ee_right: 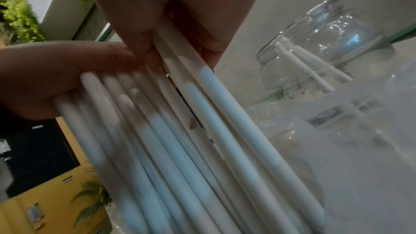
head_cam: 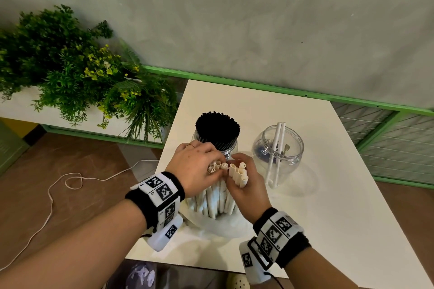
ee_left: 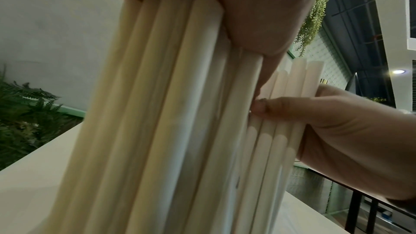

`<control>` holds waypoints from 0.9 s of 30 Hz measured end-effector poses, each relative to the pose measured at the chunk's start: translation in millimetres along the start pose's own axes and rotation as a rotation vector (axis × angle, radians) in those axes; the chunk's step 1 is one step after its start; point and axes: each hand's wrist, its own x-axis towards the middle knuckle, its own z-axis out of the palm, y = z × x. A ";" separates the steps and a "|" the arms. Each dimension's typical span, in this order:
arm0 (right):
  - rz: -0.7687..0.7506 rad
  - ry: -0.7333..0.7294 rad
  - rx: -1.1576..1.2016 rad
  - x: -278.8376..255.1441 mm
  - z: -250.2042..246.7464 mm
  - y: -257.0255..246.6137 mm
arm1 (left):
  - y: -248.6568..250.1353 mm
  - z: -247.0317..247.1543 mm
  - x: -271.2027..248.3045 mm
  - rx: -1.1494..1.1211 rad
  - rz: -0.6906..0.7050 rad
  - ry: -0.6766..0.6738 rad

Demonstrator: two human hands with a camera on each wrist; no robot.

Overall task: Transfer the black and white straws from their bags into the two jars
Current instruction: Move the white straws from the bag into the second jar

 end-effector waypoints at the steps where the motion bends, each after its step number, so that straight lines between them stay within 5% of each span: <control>1: 0.001 -0.016 -0.019 0.6 0.3 0.6 | 0.5 0.2 -0.1 0.000 -0.002 0.003; 7: -0.099 0.158 -0.136 2.3 -6.7 0.2 | 1.2 0.3 -2.7 -0.012 0.000 0.019; 17: -0.252 0.237 -0.131 7.9 -5.7 -0.8 | -1.1 3.8 -3.1 -0.002 0.006 0.033; 27: 0.027 0.399 0.257 22.1 -7.4 -24.5 | 0.0 8.1 -3.2 -0.037 0.029 0.092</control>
